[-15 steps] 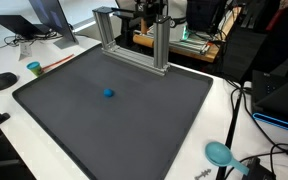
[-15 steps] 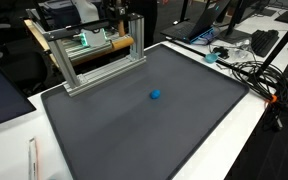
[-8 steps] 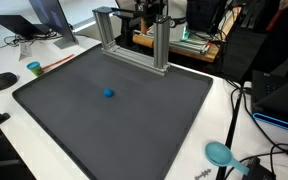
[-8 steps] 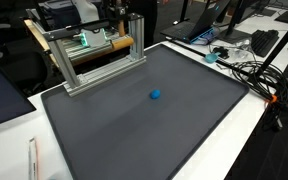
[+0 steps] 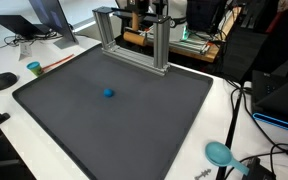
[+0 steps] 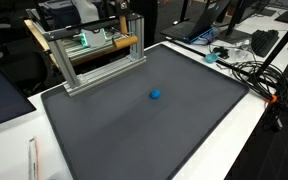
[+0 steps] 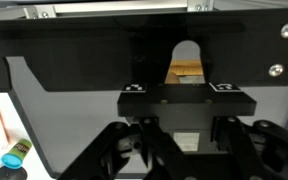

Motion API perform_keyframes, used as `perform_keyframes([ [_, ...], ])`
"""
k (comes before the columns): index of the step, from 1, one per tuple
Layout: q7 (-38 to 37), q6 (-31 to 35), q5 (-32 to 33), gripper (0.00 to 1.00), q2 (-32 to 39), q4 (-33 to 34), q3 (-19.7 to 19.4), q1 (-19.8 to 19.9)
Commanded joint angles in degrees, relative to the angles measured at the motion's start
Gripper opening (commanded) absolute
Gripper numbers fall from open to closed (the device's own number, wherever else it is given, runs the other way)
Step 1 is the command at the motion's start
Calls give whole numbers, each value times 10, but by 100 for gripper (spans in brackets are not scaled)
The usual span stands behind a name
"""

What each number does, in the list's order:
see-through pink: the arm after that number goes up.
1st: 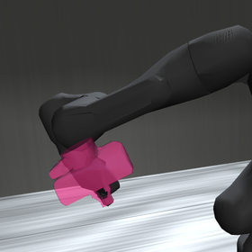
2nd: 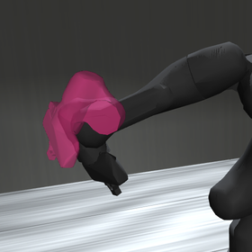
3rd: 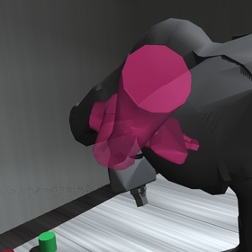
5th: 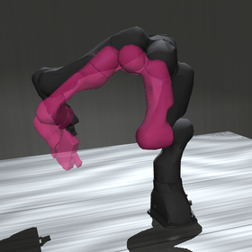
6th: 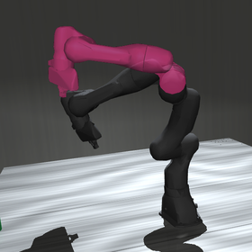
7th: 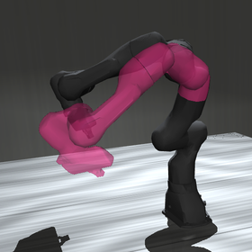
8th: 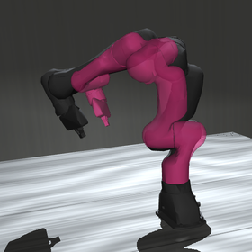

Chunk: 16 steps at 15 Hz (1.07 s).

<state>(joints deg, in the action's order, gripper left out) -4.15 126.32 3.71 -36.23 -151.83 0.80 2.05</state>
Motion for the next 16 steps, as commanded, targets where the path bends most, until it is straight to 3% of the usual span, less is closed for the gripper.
perform_keyframes([
  [1, 24, 16, 15, 22, 21, 50, -12, 10],
  [7, 67, 26, 30, 22, 113, 166, -19, 6],
  [16, 97, 9, 70, 22, 303, 350, 16, -20],
])
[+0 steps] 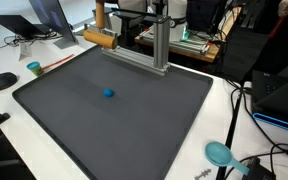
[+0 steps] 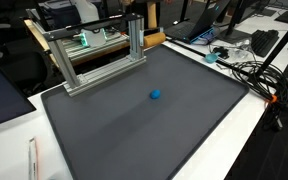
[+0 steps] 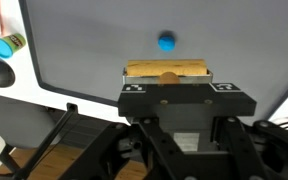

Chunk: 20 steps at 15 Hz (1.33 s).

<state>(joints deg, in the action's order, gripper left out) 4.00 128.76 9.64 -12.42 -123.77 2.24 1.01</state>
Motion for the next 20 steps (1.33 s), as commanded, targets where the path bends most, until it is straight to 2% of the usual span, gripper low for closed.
perform_keyframes([
  [1, 18, -16, 11, 22, 83, 82, 2, -12],
  [5, 27, -7, -8, 22, 153, 106, -2, -17],
  [6, 10, -2, -1, 47, 120, 76, -1, -18],
  [11, 12, -1, -1, 47, 159, 95, -2, -18],
  [12, 12, -1, -1, 22, 159, 97, -2, -18],
  [14, 39, 14, -29, 22, 179, 99, -1, -15],
  [16, 37, 44, -33, 22, 195, 93, -2, -14],
  [20, 31, 61, -37, 22, 232, 95, -5, -11],
])
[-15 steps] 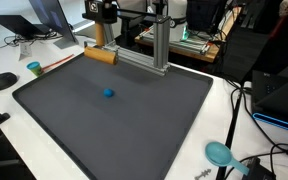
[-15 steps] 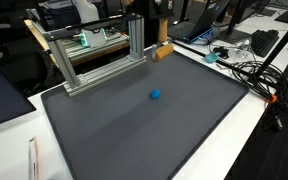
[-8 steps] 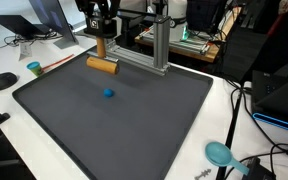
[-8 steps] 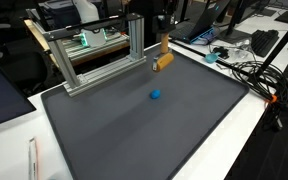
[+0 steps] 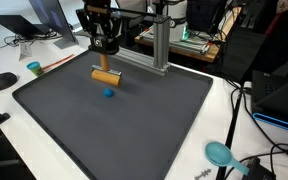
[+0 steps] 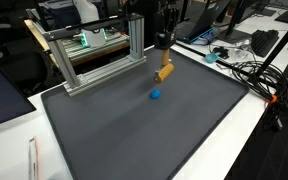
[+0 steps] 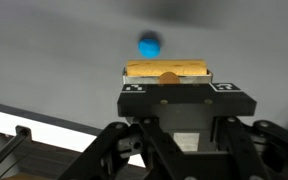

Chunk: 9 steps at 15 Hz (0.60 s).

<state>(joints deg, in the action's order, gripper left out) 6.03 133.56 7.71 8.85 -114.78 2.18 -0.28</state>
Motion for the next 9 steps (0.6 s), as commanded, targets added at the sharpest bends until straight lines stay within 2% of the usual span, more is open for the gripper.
perform_keyframes([
  [1, 14, 16, -22, 22, 29, 5, -4, 4],
  [6, 12, 43, -31, 22, 61, 5, -7, 11],
  [9, 19, 36, -43, 22, 70, 5, -6, 16],
])
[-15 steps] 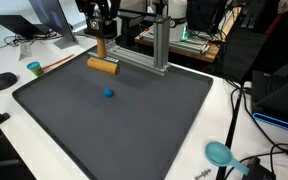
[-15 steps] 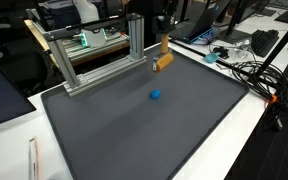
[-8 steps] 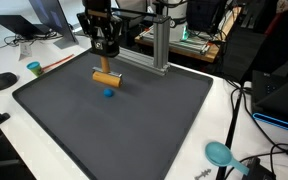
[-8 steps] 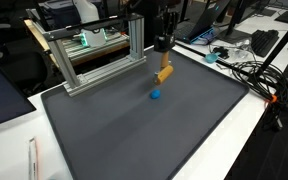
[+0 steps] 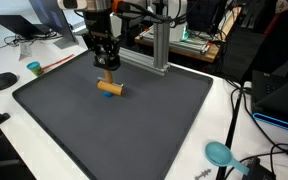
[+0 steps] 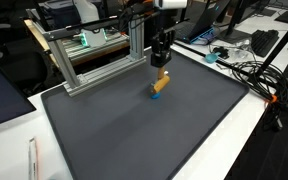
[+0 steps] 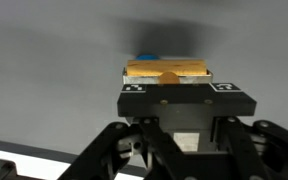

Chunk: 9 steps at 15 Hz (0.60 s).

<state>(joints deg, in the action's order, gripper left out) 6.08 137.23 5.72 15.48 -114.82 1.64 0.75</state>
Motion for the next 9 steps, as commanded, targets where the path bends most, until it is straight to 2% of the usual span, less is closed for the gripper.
perform_keyframes([
  [1, 18, 0, -25, 22, 5, 5, -1, 7],
  [9, 8, 4, -20, 22, 22, 17, -8, 7],
])
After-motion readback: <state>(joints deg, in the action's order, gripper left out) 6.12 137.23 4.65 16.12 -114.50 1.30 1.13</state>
